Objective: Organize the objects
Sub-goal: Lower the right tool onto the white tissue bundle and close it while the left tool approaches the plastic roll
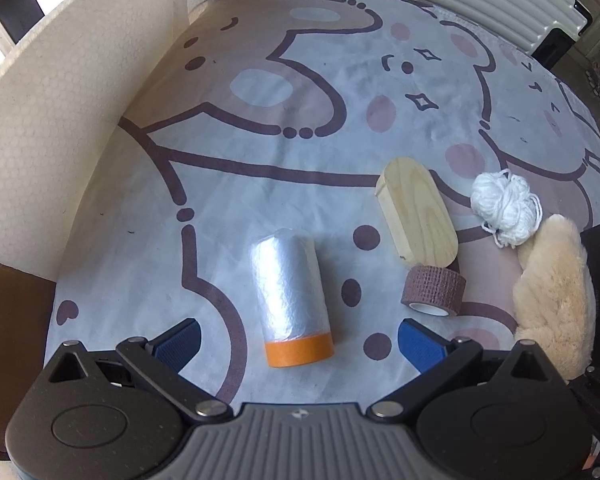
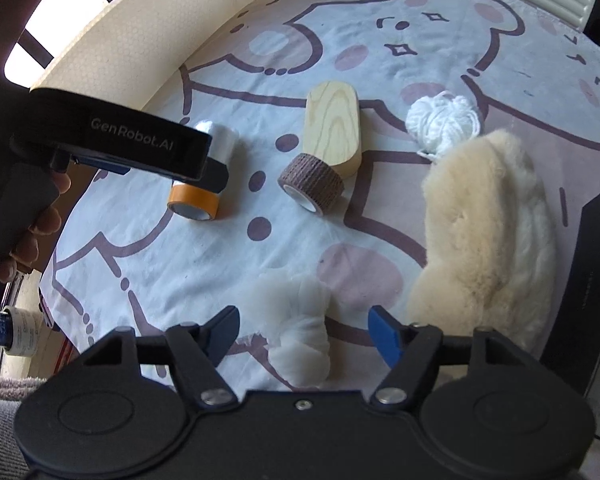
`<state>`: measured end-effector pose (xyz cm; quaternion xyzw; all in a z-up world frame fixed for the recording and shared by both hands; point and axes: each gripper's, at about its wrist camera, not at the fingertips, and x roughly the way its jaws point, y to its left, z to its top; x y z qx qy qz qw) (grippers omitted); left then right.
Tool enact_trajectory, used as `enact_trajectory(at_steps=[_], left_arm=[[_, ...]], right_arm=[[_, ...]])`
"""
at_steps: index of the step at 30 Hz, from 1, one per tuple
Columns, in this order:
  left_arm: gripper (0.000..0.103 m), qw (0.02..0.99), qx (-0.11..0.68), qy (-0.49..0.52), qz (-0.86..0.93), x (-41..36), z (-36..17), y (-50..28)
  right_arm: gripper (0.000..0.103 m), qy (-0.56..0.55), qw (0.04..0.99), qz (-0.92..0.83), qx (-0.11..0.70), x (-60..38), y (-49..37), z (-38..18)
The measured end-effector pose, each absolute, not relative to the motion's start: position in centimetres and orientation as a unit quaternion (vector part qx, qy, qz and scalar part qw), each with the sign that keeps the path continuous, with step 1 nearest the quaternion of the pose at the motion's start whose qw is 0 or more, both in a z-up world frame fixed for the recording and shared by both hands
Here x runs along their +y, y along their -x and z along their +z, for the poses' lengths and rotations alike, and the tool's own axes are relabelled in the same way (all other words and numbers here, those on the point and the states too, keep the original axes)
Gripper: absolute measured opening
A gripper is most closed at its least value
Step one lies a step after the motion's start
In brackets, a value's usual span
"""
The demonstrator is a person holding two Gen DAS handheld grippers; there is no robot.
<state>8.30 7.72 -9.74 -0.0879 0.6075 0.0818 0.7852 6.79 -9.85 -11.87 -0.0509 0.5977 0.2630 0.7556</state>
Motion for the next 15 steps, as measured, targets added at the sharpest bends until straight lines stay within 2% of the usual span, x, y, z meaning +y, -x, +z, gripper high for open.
enact_trajectory(at_steps=[7,15], left_arm=[[0.103,0.776,0.616,0.096,0.094,8.2,-11.0,-9.4],[0.096,0.764,0.627,0.111,0.100,8.9,-12.6,-10.2]], right_arm=[[0.057,0.071,0.736,0.274,0.615,-9.2,-7.3,-13.3],[0.046,0.104,0.715,0.289,0.629,-8.3,-7.6,-14.6]])
